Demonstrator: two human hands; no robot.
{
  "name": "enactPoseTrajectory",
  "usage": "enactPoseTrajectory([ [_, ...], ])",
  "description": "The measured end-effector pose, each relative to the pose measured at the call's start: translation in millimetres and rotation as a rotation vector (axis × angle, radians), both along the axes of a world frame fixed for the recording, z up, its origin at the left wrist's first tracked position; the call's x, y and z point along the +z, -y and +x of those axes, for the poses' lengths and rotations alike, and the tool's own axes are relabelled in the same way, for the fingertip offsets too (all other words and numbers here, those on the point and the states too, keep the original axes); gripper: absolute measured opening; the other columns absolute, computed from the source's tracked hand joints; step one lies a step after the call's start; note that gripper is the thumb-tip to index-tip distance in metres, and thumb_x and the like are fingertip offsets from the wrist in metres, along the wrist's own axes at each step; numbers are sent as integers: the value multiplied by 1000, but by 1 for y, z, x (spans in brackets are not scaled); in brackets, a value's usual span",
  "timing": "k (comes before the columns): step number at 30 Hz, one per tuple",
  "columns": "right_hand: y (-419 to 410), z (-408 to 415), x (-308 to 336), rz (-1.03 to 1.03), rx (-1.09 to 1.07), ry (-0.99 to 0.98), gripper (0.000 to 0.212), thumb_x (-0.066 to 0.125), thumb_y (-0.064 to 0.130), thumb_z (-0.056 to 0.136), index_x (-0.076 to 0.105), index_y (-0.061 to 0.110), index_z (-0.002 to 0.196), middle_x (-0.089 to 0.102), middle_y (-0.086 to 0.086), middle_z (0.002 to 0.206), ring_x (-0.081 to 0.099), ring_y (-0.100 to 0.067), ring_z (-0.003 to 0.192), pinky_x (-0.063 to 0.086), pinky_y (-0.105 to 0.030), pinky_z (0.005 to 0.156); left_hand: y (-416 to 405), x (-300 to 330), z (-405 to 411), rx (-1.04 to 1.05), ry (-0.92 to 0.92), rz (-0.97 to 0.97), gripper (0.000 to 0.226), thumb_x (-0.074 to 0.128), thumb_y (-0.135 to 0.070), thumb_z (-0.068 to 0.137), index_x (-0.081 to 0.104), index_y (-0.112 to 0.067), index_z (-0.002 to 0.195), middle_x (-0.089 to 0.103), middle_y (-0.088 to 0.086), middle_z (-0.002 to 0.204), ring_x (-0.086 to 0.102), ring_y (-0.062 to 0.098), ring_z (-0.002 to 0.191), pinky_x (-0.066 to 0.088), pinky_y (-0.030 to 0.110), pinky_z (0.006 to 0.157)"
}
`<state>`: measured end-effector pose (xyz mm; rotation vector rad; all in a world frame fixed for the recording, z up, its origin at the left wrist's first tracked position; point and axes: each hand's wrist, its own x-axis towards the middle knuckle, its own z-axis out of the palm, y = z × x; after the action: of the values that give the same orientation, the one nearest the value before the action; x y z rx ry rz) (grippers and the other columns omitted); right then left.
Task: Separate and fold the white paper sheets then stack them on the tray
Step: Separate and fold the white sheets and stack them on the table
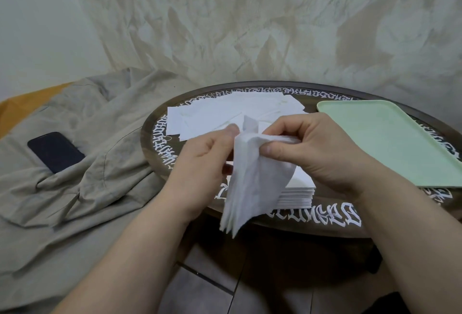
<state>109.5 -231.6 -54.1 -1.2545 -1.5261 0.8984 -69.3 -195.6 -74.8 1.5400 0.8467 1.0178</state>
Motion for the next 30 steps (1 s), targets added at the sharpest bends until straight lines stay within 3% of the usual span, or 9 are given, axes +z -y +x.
enactPoseTrajectory([
  [3,-2,3,-1,15,-46,-45,9,75,4,78,72,12,74,70,-1,75,60,-8,74,44,-25,73,-1,-2,-8,-111,90,-87,38,53,-47,88,79,-20,91,74,5,106,68,19,99,52,35,81],
  [6,-1,3,-1,35,-46,-70,11,74,2,79,72,12,74,70,3,76,61,-8,76,46,-23,74,-5,-5,-10,-81,72,-52,43,61,-45,77,75,-8,94,61,26,95,53,30,89,41,46,83],
  [9,-1,2,0,30,-35,-50,10,73,3,79,72,12,76,71,8,77,62,-5,76,47,-20,73,-6,-7,-9,-48,5,1,42,57,-45,81,74,-9,96,62,39,98,54,29,86,47,57,86],
  [13,0,4,1,24,-41,-75,7,74,3,79,72,10,77,73,-4,82,64,-13,79,47,-32,79,-8,-7,-11,-1,15,21,31,56,-39,83,77,-16,89,62,35,92,53,26,82,45,46,81],
  [17,0,2,1,12,-36,-64,8,73,3,79,72,10,78,74,-3,81,65,-11,77,49,-31,78,-8,-8,-12,-24,36,5,41,57,-44,76,75,-9,88,55,41,87,48,29,81,38,44,79],
  [20,0,1,1,12,-50,-52,6,73,4,80,72,9,79,74,-6,85,65,-12,78,50,-32,78,-5,-8,-10,-56,16,11,45,56,-45,77,73,-5,91,54,44,95,49,28,82,38,43,78],
  [23,0,1,1,22,-66,-39,8,74,4,79,72,12,77,74,-7,84,65,-12,77,50,-32,77,-6,-9,-8,-54,11,11,48,55,-44,77,70,-1,89,55,41,88,46,27,81,35,42,75],
  [26,-1,1,0,28,-77,-29,9,75,5,79,71,13,75,73,-6,83,64,-14,78,50,-38,79,-7,-11,-8,-60,-4,41,57,55,-46,78,61,10,88,55,24,78,45,26,76,36,42,72],
  [30,-2,0,0,30,-80,-16,9,75,5,80,71,13,75,73,-7,83,65,-14,77,52,-39,79,-4,-11,-4,-75,-61,103,21,65,-31,83,72,-17,97,76,-3,89,71,12,85,55,29,75],
])
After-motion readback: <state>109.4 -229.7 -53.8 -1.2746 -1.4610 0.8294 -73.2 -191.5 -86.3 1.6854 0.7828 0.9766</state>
